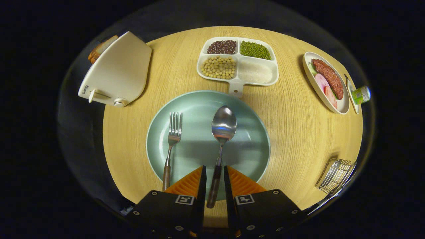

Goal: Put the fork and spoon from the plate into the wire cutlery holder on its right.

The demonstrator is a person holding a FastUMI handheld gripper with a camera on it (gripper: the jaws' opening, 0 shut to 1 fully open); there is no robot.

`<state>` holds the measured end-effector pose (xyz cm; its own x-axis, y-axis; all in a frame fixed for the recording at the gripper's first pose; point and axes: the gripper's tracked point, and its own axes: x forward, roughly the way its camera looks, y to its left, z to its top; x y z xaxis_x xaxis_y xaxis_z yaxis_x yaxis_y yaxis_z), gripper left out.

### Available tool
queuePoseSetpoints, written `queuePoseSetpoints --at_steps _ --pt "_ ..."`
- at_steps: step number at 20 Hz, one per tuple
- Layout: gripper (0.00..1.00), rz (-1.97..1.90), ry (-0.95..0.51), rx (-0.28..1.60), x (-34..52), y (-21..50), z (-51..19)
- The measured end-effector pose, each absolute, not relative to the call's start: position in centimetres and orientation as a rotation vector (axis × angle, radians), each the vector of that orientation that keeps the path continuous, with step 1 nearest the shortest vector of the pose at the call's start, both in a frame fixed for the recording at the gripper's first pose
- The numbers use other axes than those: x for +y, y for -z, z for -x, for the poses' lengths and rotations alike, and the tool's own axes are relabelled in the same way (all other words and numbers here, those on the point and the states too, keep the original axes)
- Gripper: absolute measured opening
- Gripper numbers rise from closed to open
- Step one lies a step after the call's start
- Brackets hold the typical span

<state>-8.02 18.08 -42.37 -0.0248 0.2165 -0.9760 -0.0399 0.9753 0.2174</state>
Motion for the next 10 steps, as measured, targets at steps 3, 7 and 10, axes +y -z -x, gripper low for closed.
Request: queuePoseSetpoints --at_steps 3,7,10 --pt "0.21 -0.126 -0.173 1.594 18.0 43.5 7.9" --pt "0.12 -0.163 -0.141 1.577 18.0 43.9 7.4" --pt "0.05 -0.227 -0.135 1.568 18.1 43.9 7.3"
